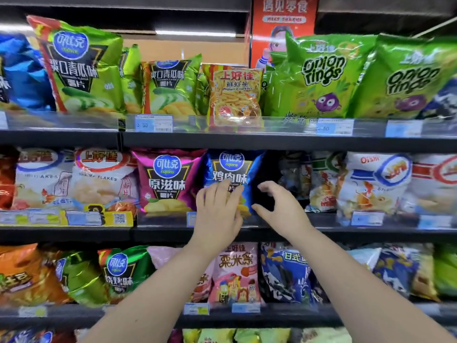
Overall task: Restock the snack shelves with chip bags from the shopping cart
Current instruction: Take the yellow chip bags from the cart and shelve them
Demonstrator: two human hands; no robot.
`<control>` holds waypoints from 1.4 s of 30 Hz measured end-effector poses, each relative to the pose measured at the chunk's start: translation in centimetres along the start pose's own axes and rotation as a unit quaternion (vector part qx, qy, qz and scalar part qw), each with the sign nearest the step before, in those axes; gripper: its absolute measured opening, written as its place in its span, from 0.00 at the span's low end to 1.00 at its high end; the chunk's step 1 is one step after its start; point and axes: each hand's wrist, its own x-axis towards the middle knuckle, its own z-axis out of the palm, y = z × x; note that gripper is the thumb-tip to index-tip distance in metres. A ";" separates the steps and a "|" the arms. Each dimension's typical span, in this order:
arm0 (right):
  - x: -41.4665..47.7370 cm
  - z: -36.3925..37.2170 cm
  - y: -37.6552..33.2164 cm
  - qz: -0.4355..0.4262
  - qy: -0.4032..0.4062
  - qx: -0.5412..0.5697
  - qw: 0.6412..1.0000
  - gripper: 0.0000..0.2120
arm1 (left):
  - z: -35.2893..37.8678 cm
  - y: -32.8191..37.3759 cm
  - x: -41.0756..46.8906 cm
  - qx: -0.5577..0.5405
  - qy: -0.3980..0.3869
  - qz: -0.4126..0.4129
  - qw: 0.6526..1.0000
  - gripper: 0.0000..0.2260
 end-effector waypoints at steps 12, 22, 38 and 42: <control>-16.2 -13.9 8.7 0.135 0.045 -0.433 0.890 0.15 | 2.1 22.1 1.4 -0.179 -0.076 0.118 0.974 0.18; -35.6 -30.2 16.6 0.326 0.039 -0.540 0.775 0.16 | -1.5 50.1 -0.5 -0.345 -0.097 0.254 0.898 0.14; -64.8 -53.3 29.7 0.552 0.018 -0.496 0.670 0.19 | -9.4 91.8 -9.0 -0.442 -0.221 0.387 0.778 0.11; -69.9 -54.4 34.0 0.620 0.031 -0.472 0.627 0.20 | -7.3 97.8 -12.1 -0.420 -0.261 0.419 0.762 0.13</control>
